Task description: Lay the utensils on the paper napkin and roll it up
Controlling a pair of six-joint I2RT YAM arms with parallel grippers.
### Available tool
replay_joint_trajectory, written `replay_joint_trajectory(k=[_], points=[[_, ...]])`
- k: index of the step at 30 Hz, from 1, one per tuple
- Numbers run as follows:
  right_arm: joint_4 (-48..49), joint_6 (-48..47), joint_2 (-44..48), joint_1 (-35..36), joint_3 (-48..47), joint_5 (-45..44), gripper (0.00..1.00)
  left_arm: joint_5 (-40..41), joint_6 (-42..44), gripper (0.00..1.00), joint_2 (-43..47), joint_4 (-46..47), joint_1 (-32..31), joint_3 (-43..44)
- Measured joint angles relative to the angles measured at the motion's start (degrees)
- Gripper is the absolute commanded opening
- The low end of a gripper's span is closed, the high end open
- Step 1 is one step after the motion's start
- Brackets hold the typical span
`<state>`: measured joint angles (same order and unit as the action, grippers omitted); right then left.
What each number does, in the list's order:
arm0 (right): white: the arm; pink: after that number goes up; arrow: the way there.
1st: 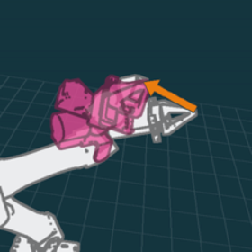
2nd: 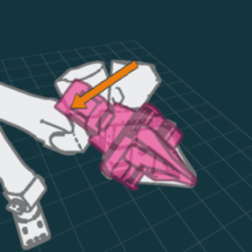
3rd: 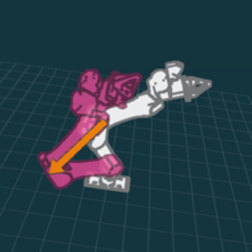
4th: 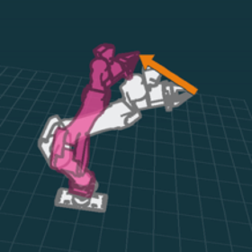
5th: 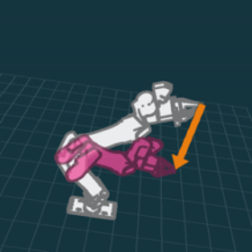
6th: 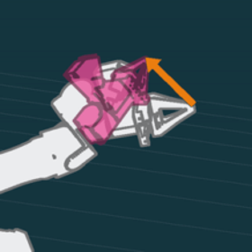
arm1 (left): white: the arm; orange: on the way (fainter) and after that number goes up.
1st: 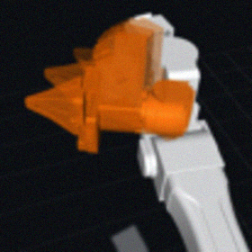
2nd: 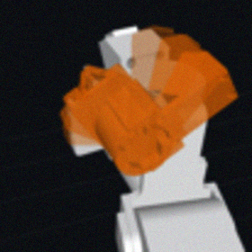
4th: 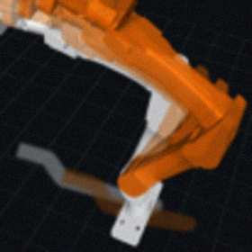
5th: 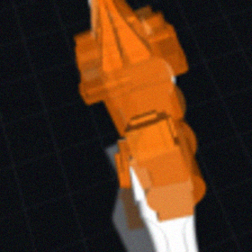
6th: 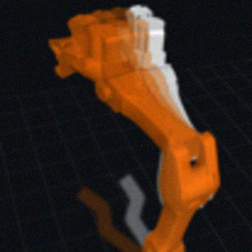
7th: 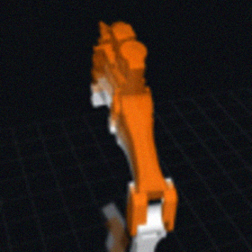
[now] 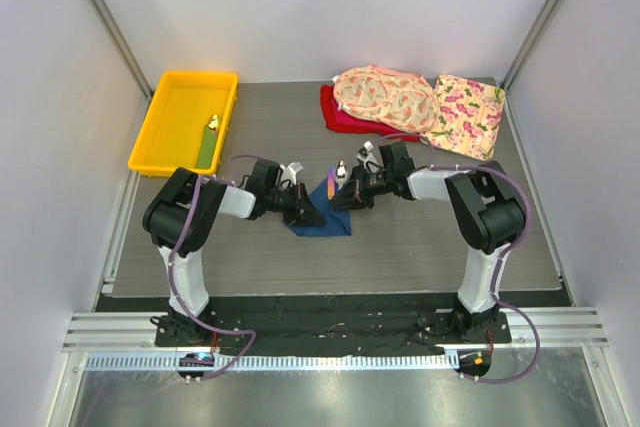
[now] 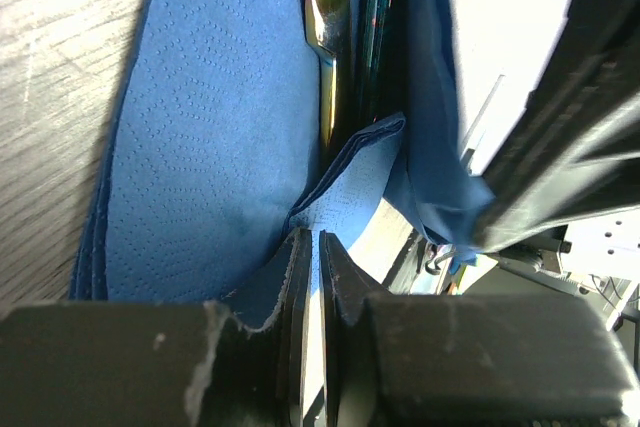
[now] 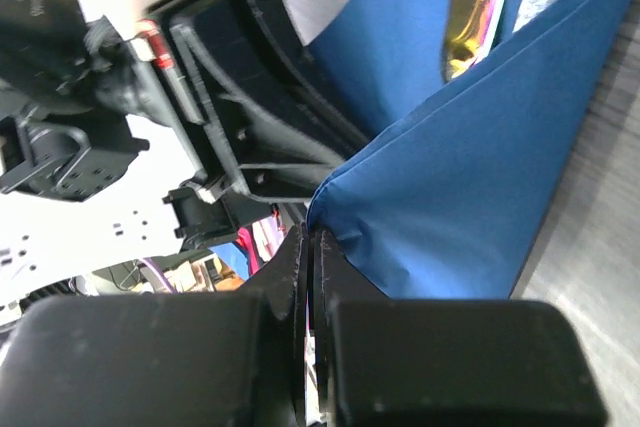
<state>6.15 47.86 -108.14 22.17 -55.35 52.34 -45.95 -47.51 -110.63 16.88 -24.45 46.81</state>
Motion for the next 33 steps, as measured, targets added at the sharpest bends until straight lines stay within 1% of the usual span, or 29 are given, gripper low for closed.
replay_joint_trajectory(k=[5, 10, 17, 19, 20, 23, 28, 33], points=[[2.14, 1.86, -3.04, 0.59, 0.00, -1.07, 0.01, -0.07, 0.02, 0.14, 0.02, 0.02, 0.00, 0.00], [4.15, 3.91, -4.52, 0.79, 0.00, -2.08, 0.01, 0.09, 0.22, 0.20, 0.81, -0.09, 0.07, -0.20], [8.37, 7.32, -5.64, 1.75, 0.00, -2.97, 0.01, 0.76, 1.18, 0.33, 5.90, -2.34, 2.16, -2.82], [9.20, 7.93, -5.97, 2.12, 0.00, -3.23, 0.01, 0.92, 1.31, 0.35, 7.28, -2.62, 3.32, -3.72], [9.35, 8.11, -6.14, 2.27, 0.00, -3.34, 0.01, 0.94, 1.33, 0.38, 7.74, -2.64, 3.80, -4.07], [9.86, 8.50, -6.78, 2.97, 0.00, -3.72, 0.01, 0.94, 1.16, 0.43, 9.05, -2.51, 5.01, -5.31], [10.14, 9.01, -7.78, 3.74, 0.00, -4.00, 0.01, 0.96, -0.13, 0.45, 9.33, -1.25, 5.44, -6.14], [10.16, 9.31, -8.55, 3.98, -0.02, -4.35, 0.01, 1.01, -0.76, 0.40, 9.33, 0.44, 5.14, -6.14]])
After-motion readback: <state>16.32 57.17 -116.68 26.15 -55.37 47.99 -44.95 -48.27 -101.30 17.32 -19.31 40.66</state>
